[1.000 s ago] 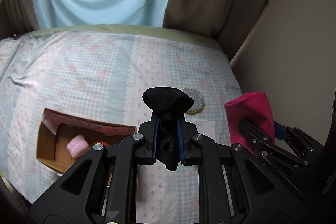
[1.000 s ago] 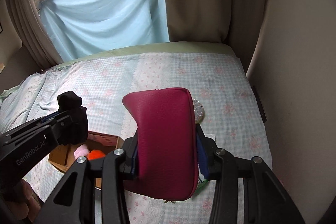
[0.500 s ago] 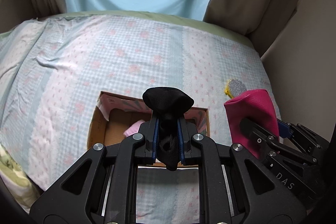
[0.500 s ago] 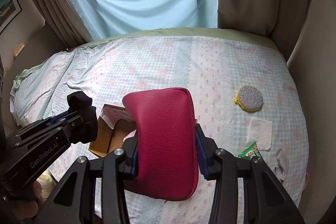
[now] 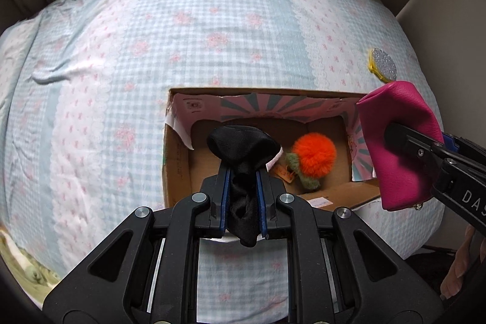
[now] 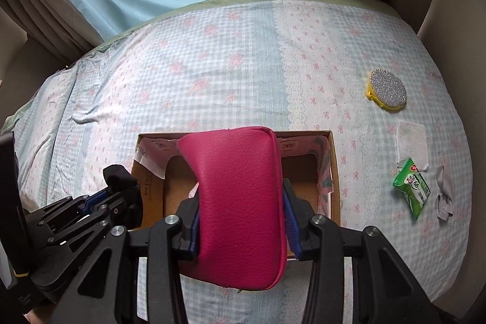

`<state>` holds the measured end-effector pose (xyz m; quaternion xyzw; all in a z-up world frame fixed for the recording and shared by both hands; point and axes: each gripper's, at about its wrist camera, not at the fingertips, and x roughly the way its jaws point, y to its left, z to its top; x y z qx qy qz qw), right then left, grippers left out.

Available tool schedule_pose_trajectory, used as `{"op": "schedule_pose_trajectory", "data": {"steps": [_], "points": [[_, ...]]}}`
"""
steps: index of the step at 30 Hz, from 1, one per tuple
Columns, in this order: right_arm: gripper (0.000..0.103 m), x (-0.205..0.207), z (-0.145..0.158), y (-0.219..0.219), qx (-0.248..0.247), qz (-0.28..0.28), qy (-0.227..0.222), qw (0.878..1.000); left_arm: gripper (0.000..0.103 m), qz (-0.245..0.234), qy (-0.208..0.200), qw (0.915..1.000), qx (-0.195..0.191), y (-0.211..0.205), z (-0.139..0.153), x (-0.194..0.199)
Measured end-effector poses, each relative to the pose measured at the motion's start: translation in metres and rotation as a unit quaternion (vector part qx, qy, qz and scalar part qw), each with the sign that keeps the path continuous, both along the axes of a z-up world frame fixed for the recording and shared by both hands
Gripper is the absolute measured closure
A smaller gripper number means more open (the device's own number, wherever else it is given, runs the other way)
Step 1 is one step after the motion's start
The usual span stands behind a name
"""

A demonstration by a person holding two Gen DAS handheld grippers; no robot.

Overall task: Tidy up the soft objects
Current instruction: 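Carry both items over the box and release them inside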

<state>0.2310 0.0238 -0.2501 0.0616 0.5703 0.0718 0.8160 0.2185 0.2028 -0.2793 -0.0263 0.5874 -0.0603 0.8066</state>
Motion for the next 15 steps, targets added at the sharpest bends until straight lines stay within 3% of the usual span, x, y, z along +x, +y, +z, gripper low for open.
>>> {"op": "schedule_pose_trajectory", "data": {"steps": [6,10,14,15], "points": [[0.063,0.012,-0.037,0.007,-0.003,-0.011,0.047,0.999,0.090,-0.021,0.060,0.9980,0.004,0.000,-0.052,0.010],[0.063,0.023,-0.061,0.007,0.004,-0.015,0.068,0.998,0.090,-0.023,0.077,0.9968,0.004,-0.002,-0.072,0.022],[0.062,0.042,-0.080,0.012,0.019,-0.011,0.096,0.995,0.090,-0.054,0.094,0.9939,0.021,-0.012,-0.088,0.037],[0.060,0.046,-0.084,0.013,0.025,-0.012,0.104,0.994,0.086,-0.063,0.102,0.9926,0.013,-0.014,-0.092,0.040]]}}
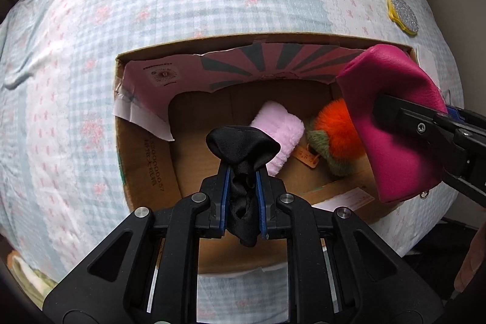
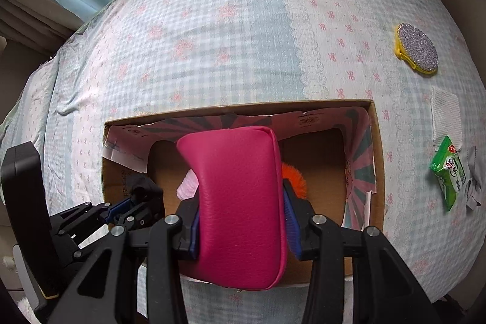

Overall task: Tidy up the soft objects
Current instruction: 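Carry both items over the box and release them inside, then lift both tools away from the box toward the green pack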

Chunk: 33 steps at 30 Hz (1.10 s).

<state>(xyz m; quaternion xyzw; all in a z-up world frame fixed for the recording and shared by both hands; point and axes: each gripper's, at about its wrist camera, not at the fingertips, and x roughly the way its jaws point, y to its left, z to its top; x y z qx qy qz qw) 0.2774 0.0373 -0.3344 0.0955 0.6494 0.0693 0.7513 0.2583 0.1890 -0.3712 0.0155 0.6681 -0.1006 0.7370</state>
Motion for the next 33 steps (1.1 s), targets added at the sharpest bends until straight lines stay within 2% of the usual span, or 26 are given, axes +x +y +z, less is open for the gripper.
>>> {"op": "schedule_pose_trajectory", "data": {"steps": [1,2,3,4,5,13,22,27,33], "points": [[0.059,0.004,-0.005,0.001,0.009,-0.002,0.007,1.000,0.081,-0.007,0.007,0.9999,-0.006,-0.001,-0.003,0.002],[0.052,0.008,-0.010,0.001,0.026,-0.006,0.014,1.000,0.056,-0.016,0.011,0.9998,-0.006,-0.003,-0.006,0.002],[0.034,0.010,-0.013,-0.001,0.041,-0.014,0.017,0.999,0.017,-0.023,0.008,0.9997,0.005,-0.005,-0.006,0.000],[0.021,0.012,-0.015,-0.003,0.046,-0.024,0.017,0.999,0.005,-0.028,-0.007,0.9994,0.020,-0.006,-0.004,-0.002],[0.002,0.014,-0.016,-0.004,0.045,-0.029,0.014,0.998,0.000,-0.032,-0.023,0.9990,0.020,-0.005,0.000,-0.004],[0.000,0.013,-0.017,-0.007,0.017,-0.011,0.005,1.000,0.000,-0.012,-0.016,0.9998,0.007,0.009,0.003,-0.007],[0.000,-0.001,0.001,-0.004,0.009,0.000,-0.019,1.000,0.000,0.001,-0.045,0.9990,0.000,0.014,0.029,-0.016],[0.000,-0.018,0.031,-0.006,0.003,0.003,-0.046,0.999,0.000,0.010,-0.075,0.9971,0.000,0.015,0.059,-0.030],[0.000,-0.052,0.097,-0.012,-0.017,0.012,-0.113,0.993,0.000,0.039,-0.142,0.9891,-0.002,0.024,0.124,-0.060]]}}
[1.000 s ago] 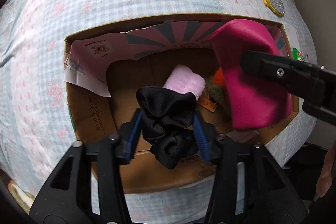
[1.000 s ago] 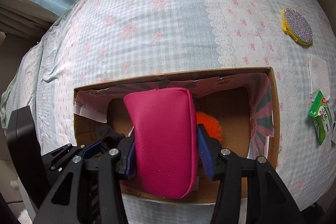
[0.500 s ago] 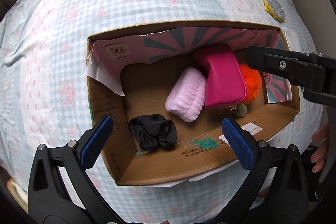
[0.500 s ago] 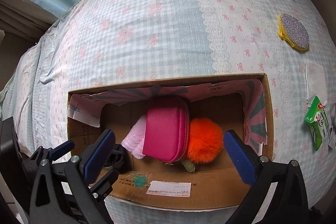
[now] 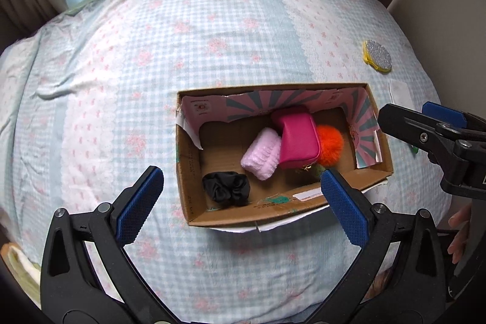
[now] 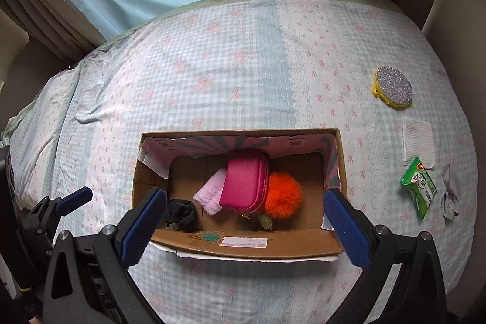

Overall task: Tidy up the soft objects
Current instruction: 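Lift both tools away from the box toward the green pack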

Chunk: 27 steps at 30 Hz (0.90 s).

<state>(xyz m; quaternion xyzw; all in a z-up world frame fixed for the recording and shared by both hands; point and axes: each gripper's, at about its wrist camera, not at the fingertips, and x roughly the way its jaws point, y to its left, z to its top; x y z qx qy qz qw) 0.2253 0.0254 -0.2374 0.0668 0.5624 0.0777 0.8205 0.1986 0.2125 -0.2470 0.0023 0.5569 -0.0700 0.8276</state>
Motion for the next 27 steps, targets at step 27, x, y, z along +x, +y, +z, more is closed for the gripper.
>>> {"op": "schedule_pose_trajectory", "data": {"steps": [27], "points": [[0.000,-0.118,0.138,-0.133,-0.073,-0.108,-0.154,0.979,0.000,0.024,-0.139,0.9890,-0.045,-0.074,0.147,-0.072]]}}
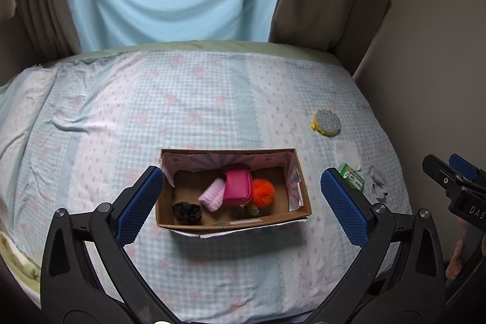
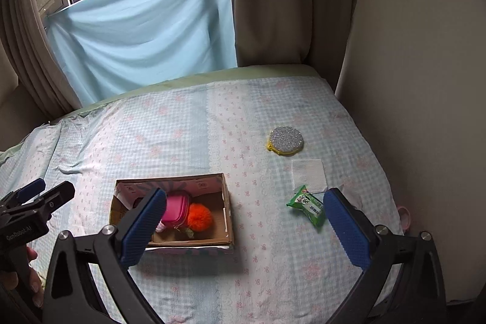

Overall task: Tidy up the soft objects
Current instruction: 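Lift both tools away from the box toward the green pack, then grasp the green wet-wipe pack with the left gripper while the right grasps the white cloth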

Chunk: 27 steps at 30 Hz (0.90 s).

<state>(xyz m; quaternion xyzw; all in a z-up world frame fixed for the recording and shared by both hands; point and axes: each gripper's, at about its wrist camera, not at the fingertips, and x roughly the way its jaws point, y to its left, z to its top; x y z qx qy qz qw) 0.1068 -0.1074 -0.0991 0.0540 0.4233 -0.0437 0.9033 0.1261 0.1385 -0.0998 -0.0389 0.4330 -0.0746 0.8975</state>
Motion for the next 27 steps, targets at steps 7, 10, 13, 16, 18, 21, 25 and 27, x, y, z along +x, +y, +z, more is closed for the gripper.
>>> {"op": "schedule_pose_trajectory", "data": {"steps": [7,10,13,16,18,21,25,27], "points": [[0.000,-0.004,-0.008,-0.089,-0.016,-0.015,-0.015,1.000,0.000,0.023,-0.008,0.9997,0.009,-0.082,0.000,0.000],[0.000,0.000,-0.023,-0.126,-0.020,-0.013,-0.023,0.999,0.000,0.033,0.000,0.9995,0.000,-0.121,-0.014,0.005],[0.000,0.007,-0.049,-0.160,-0.021,-0.014,-0.024,0.999,0.000,0.047,0.009,0.9988,-0.006,-0.159,-0.036,0.010],[0.000,0.015,-0.082,-0.187,-0.023,-0.019,-0.017,0.999,0.000,0.049,0.021,0.9982,-0.027,-0.193,-0.062,0.017],[0.000,0.020,-0.106,-0.203,-0.027,-0.021,-0.011,0.999,0.000,0.044,0.034,0.9979,-0.032,-0.217,-0.085,0.024],[0.000,0.026,-0.142,-0.225,-0.026,-0.026,0.009,0.999,0.000,0.032,0.065,0.9965,-0.043,-0.253,-0.125,0.037],[0.001,0.033,-0.189,-0.253,-0.013,-0.031,0.037,0.999,0.000,0.021,0.105,0.9928,-0.053,-0.293,-0.181,0.054],[0.001,0.035,-0.210,-0.262,-0.009,-0.027,0.048,0.998,0.000,0.023,0.126,0.9901,-0.059,-0.309,-0.208,0.062]]}}
